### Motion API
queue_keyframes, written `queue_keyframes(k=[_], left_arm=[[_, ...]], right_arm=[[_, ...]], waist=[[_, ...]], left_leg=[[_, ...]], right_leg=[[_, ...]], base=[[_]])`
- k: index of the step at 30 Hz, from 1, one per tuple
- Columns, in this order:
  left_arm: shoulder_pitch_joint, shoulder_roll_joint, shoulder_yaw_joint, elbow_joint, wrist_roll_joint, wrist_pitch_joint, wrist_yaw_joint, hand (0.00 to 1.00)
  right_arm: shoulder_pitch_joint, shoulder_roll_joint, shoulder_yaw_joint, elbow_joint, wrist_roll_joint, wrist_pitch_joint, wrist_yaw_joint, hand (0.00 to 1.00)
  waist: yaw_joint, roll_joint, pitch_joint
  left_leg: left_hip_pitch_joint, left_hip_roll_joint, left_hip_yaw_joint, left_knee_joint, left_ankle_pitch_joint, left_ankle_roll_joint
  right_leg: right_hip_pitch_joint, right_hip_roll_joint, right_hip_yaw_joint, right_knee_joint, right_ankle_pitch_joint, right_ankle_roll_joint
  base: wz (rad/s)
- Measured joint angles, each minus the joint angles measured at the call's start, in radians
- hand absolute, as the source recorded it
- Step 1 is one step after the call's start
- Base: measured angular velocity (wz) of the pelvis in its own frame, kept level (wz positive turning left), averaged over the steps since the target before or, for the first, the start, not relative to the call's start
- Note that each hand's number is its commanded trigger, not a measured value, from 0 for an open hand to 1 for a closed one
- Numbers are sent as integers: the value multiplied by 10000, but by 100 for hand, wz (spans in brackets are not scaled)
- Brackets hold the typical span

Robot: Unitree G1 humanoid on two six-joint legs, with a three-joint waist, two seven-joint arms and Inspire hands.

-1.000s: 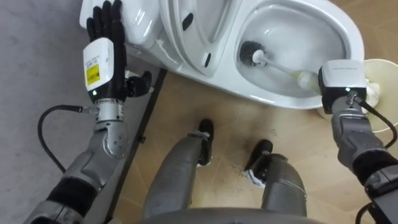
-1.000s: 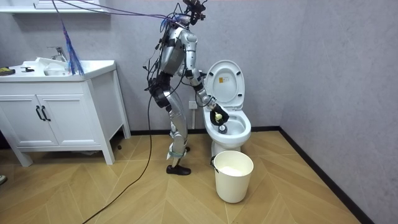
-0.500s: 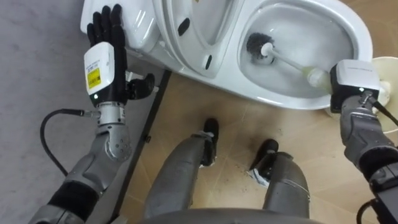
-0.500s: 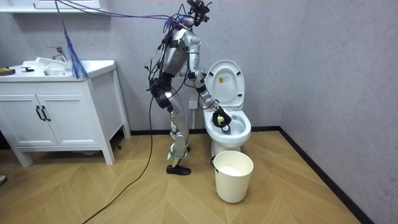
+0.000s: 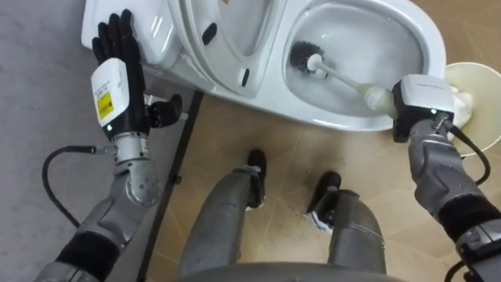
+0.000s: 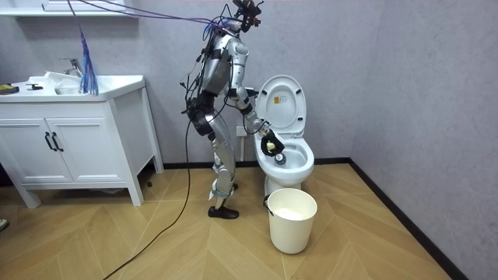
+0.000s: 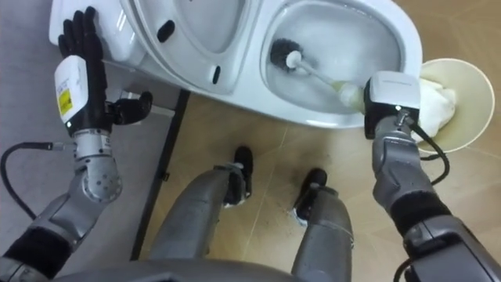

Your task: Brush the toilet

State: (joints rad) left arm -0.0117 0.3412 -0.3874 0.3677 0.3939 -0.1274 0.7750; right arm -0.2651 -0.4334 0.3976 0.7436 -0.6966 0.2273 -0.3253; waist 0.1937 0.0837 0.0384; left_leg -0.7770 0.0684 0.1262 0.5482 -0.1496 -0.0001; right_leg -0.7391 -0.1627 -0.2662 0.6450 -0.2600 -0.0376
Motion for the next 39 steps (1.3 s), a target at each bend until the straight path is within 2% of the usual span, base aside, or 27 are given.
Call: queue_keyframes(k=[2, 4, 5, 9, 11, 13, 15, 17, 18, 19, 21, 22, 24, 26, 27, 29, 31, 34, 37, 39], left_arm=[[122, 13, 80, -157, 128, 148, -18, 0], [186, -1, 227, -333, 135, 173, -36, 0], [220, -18, 299, -396, 243, 173, -41, 0], [224, -72, 432, -343, 565, 236, -41, 0], [224, -70, 433, -417, 568, 338, -43, 0], [223, -83, 519, -484, 552, 381, -42, 0], [244, -79, 519, -511, 463, 381, -20, 0], [278, -58, 472, -492, 465, 325, 2, 0], [285, -53, 470, -473, 463, 319, 9, 0], [303, -65, 363, -453, 449, 305, 51, 0], [347, -68, 24, -454, 374, 299, 197, 0], [479, -86, -108, -403, 313, 266, 303, 0], [572, -84, -153, -201, 307, 148, 306, 0], [612, -71, -173, -175, 319, 143, 291, 0], [582, -72, -174, -175, 296, 144, 278, 0], [490, -52, -183, -195, 331, 144, 193, 0], [506, -19, -114, -409, 392, 126, 214, 0], [482, -15, -80, -580, 525, -48, 161, 0], [495, -44, -119, -723, 542, -122, 90, 0], [476, -49, -114, -627, 552, -185, -32, 0]], right_arm=[[-304, 12, -436, 337, 353, -448, -322, 100], [-504, -2, -816, 420, 393, -629, -481, 100], [-575, 2, -896, 418, 328, -650, -511, 100], [-521, 285, -677, 104, -571, -600, -472, 100], [-244, 358, -382, -735, -637, -134, -53, 100], [198, 371, -251, -1847, -765, 176, 519, 100], [776, 446, -249, -3034, -948, 644, 1103, 100], [1450, 532, -237, -4108, -982, 1070, 1666, 100], [1556, 561, -237, -4181, -989, 1114, 1736, 100], [1733, 551, -241, -4226, -1014, 1159, 1747, 100], [1814, 443, -258, -4122, -1021, 1173, 1736, 100], [1647, 433, -260, -3721, -1003, 1140, 1665, 100], [1235, 386, -251, -2754, -903, 835, 1533, 100], [575, 237, -254, -1276, -446, 91, 1156, 100], [425, 216, -244, -948, -295, -78, 1072, 100], [-165, 112, -256, 413, 241, -755, 684, 100], [-514, -37, -299, 759, 410, -957, 560, 100], [-973, -313, -263, 1071, 164, -989, 515, 100], [-1037, -305, -182, 1021, -412, -956, 515, 100], [-797, -180, -115, 929, -511, -894, 599, 100]], waist=[[-271, -97, 40], [-456, -158, 66], [-532, -206, 89], [-533, -394, 65], [-498, -382, 58], [-490, -374, 54], [-447, -294, 9], [-173, -227, 4], [-135, -202, 3], [-123, -67, 3], [-140, 155, -63], [-130, 198, -82], [-132, 208, -90], [-235, 158, -57], [-293, 128, -36], [-500, -79, 60], [-512, -171, 101], [-420, -289, 173], [-364, -395, 174], [-291, -391, 171]], left_leg=[[-82, -240, 64, 38, 35, 53], [-178, -358, 113, 67, 77, 110], [-201, -378, 105, 72, 114, 132], [-151, -368, 89, 107, 121, 138], [-164, -203, 91, 210, 106, 146], [-186, -106, 91, 138, 102, 136], [-275, 10, 59, 216, 78, 101], [-328, 231, 73, 318, -31, 21], [-329, 263, 62, 330, -38, 9], [-341, 274, -24, 360, -43, -5], [-390, 260, -131, 367, -32, -24], [-345, 265, -115, 346, -29, -32], [-253, 256, -92, 285, -16, -64], [-172, 141, -79, 136, 63, -83], [-152, 80, -99, 120, 77, -79], [-155, -113, -172, 138, 109, -75], [-254, -163, -186, 157, 162, -69], [-353, -245, -211, 187, 192, -36], [-327, -265, -215, 209, 192, -29], [-223, -181, -219, 234, 196, -18]], right_leg=[[-316, -315, 172, 462, -179, 47], [-487, -477, 203, 676, -242, 70], [-501, -494, 199, 689, -248, 77], [-412, -484, 163, 636, -220, 89], [-290, -268, 131, 434, -119, 83], [-280, -182, 86, 260, -3, 44], [-273, -34, 18, 143, 95, -19], [-244, 237, 91, -8, 220, -82], [-226, 273, 85, -36, 230, -95], [-162, 286, -9, -52, 231, -104], [-147, 263, -109, -73, 217, -121], [-144, 258, -54, -73, 222, -128], [-124, 245, 4, -41, 215, -138], [-137, 75, -48, 84, 112, -167], [-151, 12, -48, 188, 51, -161], [-240, -193, -46, 527, -160, -126], [-363, -282, -107, 584, -175, -144], [-461, -363, -104, 663, -205, -128], [-376, -390, -153, 623, -216, -92], [-125, -287, -253, 469, -196, -65]], base=[[10], [15], [9], [0], [-12], [-14], [-17], [-27], [-9], [7], [11], [0], [-3], [13], [28], [29], [13], [9], [3], [7]])
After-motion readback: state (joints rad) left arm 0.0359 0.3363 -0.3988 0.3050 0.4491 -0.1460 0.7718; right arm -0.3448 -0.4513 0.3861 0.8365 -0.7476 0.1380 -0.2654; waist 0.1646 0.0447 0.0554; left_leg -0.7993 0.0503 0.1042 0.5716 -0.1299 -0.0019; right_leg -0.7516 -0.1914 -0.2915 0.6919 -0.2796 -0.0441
